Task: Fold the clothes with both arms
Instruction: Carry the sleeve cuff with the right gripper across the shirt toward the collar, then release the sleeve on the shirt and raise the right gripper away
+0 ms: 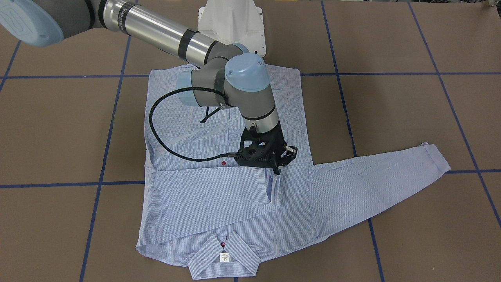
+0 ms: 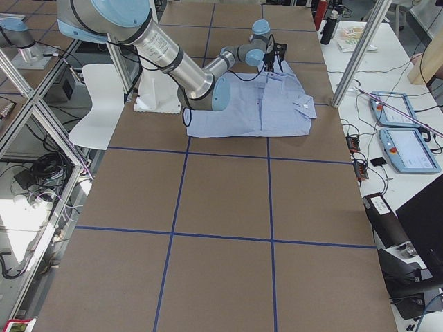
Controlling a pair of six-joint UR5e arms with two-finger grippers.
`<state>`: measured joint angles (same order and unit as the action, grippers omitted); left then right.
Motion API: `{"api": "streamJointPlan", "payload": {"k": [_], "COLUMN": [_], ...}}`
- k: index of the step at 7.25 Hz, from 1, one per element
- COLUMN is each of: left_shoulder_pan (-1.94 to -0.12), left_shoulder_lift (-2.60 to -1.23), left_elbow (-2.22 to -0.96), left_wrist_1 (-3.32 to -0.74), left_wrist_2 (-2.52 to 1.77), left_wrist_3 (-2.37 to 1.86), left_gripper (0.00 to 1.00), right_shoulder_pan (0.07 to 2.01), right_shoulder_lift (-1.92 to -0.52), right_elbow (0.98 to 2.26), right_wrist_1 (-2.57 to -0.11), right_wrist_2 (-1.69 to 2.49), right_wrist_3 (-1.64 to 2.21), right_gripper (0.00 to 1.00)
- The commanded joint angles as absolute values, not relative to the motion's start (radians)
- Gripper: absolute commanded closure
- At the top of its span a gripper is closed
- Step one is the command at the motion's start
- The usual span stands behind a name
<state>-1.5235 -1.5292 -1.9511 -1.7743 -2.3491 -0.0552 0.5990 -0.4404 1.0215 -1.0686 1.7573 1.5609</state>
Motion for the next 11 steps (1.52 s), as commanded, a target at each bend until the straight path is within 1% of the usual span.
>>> {"api": "streamJointPlan", "payload": {"k": [1, 2, 3, 4, 5, 6, 7, 8, 9, 10, 11], "left_shoulder_pan": [-1.510, -1.499, -1.470, -1.388, -1.323, -1.295, -1.261, -1.188, -1.151, -1.140, -1.140], "left_shoulder_lift": [-1.529, -1.531, -1.575, -1.638, -1.650, -1.654, -1.657, -1.669, -1.680, -1.680, -1.680], "left_elbow": [-1.942, -1.930, -1.858, -1.770, -1.687, -1.604, -1.532, -1.453, -1.434, -1.369, -1.265], "left_wrist_1": [-1.801, -1.804, -1.848, -1.933, -2.053, -2.159, -2.263, -2.320, -2.345, -2.411, -2.531], "left_wrist_2": [-2.349, -2.350, -2.350, -2.350, -2.350, -2.352, -2.350, -2.338, -2.256, -2.252, -2.252], "left_wrist_3": [-0.057, -0.058, -0.070, -0.210, -0.348, -0.448, -0.569, -0.657, -0.760, -0.773, -0.775], "left_gripper": [0.01, 0.01, 0.01, 0.01, 0.01, 0.01, 0.01, 0.03, 0.16, 0.22, 0.22], "right_shoulder_pan": [0.594, 0.594, 0.594, 0.594, 0.597, 0.615, 0.667, 0.716, 0.745, 0.779, 0.834], "right_shoulder_lift": [-0.434, -0.433, -0.428, -0.428, -0.437, -0.486, -0.593, -0.653, -0.708, -0.785, -0.861], "right_elbow": [1.006, 0.999, 0.997, 0.999, 1.017, 1.099, 1.203, 1.245, 1.293, 1.368, 1.429], "right_wrist_1": [-1.068, -1.068, -1.069, -1.081, -1.112, -1.196, -1.218, -1.215, -1.213, -1.215, -1.215], "right_wrist_2": [1.738, 1.727, 1.726, 1.727, 1.733, 1.738, 1.825, 1.921, 1.966, 1.988, 2.069], "right_wrist_3": [1.568, 1.572, 1.618, 1.655, 1.679, 1.686, 1.674, 1.657, 1.634, 1.582, 1.510], "right_gripper": [0.29, 0.14, 0.03, 0.03, 0.02, 0.02, 0.02, 0.02, 0.02, 0.02, 0.02]}}
